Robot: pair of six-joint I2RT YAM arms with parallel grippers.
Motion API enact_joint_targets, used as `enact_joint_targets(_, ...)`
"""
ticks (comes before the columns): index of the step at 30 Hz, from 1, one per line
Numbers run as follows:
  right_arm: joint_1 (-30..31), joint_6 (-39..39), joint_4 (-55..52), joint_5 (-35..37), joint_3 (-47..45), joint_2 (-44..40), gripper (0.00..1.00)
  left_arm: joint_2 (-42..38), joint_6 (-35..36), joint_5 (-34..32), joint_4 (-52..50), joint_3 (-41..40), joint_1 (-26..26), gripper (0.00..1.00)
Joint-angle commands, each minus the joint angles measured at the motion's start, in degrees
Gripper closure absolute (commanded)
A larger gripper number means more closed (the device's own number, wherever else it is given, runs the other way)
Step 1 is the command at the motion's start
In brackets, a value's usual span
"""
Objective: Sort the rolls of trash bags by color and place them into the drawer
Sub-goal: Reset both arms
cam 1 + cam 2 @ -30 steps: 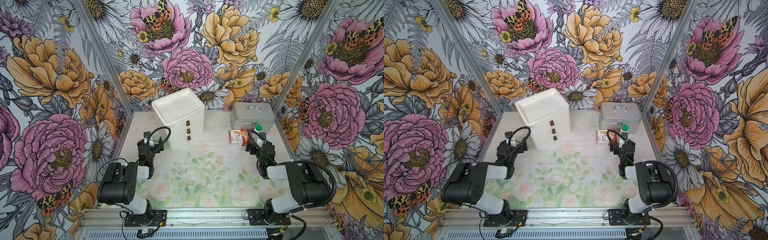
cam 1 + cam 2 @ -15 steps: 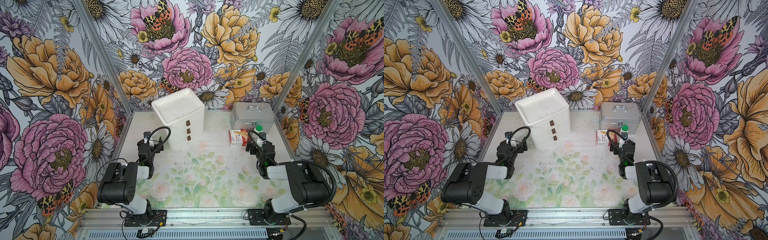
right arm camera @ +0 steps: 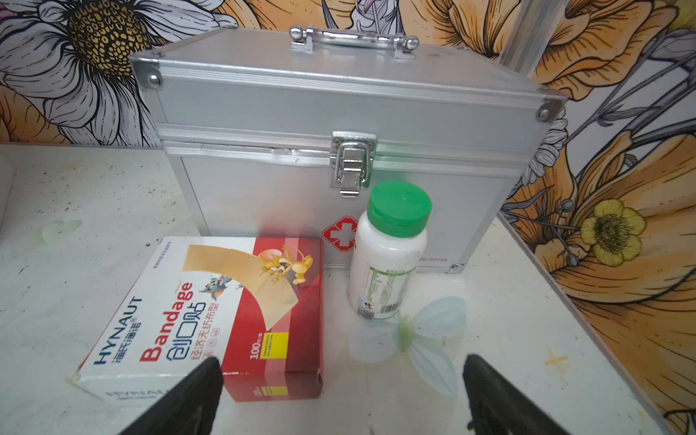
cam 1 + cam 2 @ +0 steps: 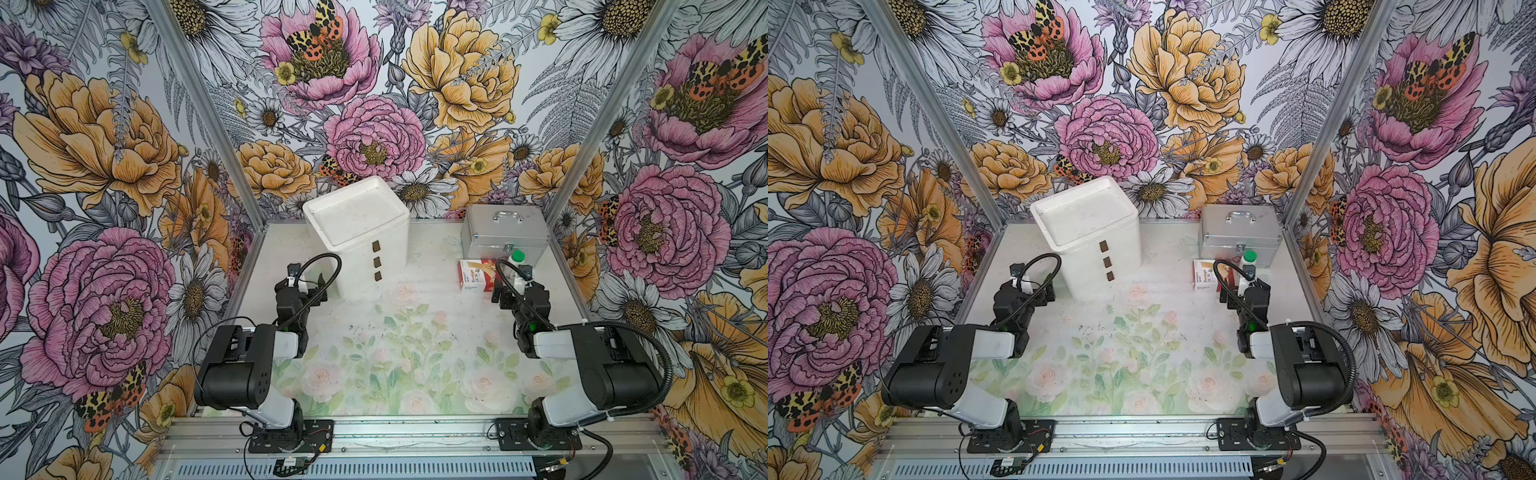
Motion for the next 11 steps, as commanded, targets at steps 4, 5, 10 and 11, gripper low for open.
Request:
enact_joint_targets(4, -0.24, 0.32, 0.48, -0.87, 1.17, 0.03, 0.0, -0.07, -1.23, 1.3, 0.12, 0.65, 0.28, 0.01)
enact_joint_targets(5, -0.23, 0.34, 0.48, -0.84, 1.19, 0.09, 0.0, -0.07, -1.15, 1.24, 0.06, 0.69, 0.28, 0.01)
enact_joint_targets(10, -0.24, 0.28, 0.52, -0.83, 1.17, 0.1, 0.0, -0.07, -1.21, 1.24, 0.02, 0.69, 0.27, 0.01)
enact_joint_targets(11, -0.23, 0.27, 0.48, -0.83, 1.17, 0.06, 0.0, -0.07, -1.14, 1.22, 0.07, 0.69, 0.33, 0.01)
